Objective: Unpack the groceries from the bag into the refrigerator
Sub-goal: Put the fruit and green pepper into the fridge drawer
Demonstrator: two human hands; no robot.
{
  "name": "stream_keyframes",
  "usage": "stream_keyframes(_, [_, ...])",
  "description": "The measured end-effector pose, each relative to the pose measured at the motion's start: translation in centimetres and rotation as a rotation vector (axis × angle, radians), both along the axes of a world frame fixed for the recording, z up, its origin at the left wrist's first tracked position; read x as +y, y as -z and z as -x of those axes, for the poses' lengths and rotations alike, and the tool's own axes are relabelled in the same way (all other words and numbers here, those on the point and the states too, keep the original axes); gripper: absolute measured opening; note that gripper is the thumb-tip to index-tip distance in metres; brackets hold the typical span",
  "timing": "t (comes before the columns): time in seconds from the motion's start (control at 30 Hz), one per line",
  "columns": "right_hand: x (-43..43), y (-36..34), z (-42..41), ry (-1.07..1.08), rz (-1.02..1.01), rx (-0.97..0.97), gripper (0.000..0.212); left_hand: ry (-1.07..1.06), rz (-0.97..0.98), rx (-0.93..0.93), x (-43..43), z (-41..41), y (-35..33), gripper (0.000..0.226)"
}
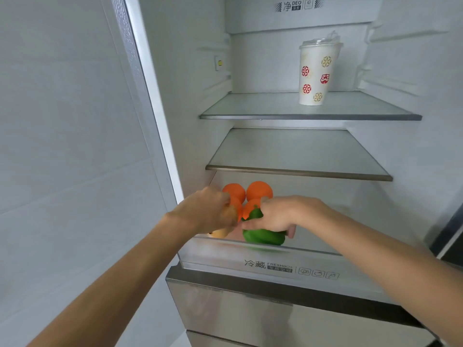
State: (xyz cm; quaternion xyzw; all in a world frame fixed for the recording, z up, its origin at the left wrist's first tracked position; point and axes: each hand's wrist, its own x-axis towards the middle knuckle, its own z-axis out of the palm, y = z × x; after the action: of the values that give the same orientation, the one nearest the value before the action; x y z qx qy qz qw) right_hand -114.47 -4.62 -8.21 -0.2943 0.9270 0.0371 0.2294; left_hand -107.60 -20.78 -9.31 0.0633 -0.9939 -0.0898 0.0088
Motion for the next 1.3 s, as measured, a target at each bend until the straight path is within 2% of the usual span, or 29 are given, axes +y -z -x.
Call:
stream_keyframes(0.1, [-0.3,0.6,-0.2,-0.029,0.014,0.044,0.101,0.027,0.065,-0.053,-0.2,0.4,1.1,0.030])
stream_keyframes(0.3, [0.1,0.0,0.4,-0.144,-0.096,0.030,0.088,0.124,0.046,-0.124,-0.9,-0.2,0.5,0.052])
stream_keyframes(0.57, [0.1,1.0,1.0,-0.252,-0.031,0.079,0.058,0.138,0.191,-0.172,-0.5,-0.2,0.5,0.036])
stream_keyframes(0.7, [-0.3,1.8,0.7,-0.276,0.062,0.103,0.060,0.132,0.114,-0.119,-0.7,-0.2,0.5,0.036])
stream_keyframes(0.87, [-0.6,1.5,0.5,-0.235,0.027,0.088,0.063,0.140,0.014,-0.100,-1.4,-0.6,-0.1,0.040])
stream_keyframes(1.03, [-0.6,0.2,0.3,-0.219,0.062,0.129,0.059,0.110,-0.093,0.020,-2.1,-1.7,-1.2,0.029])
stream_keyframes(1.13, [-0.5,-1.6,-0.5,-0.211,0.136,0.184,0.051,0.058,-0.071,0.069,-2.9,-3.2,-2.2,0.021])
stream_keyframes(1.3, [-1.1,-4.5,-2.9,-0.173,0.320,0.204,0.041,-0.009,-0.115,0.028,-5.4,-7.2,-4.0,0.016])
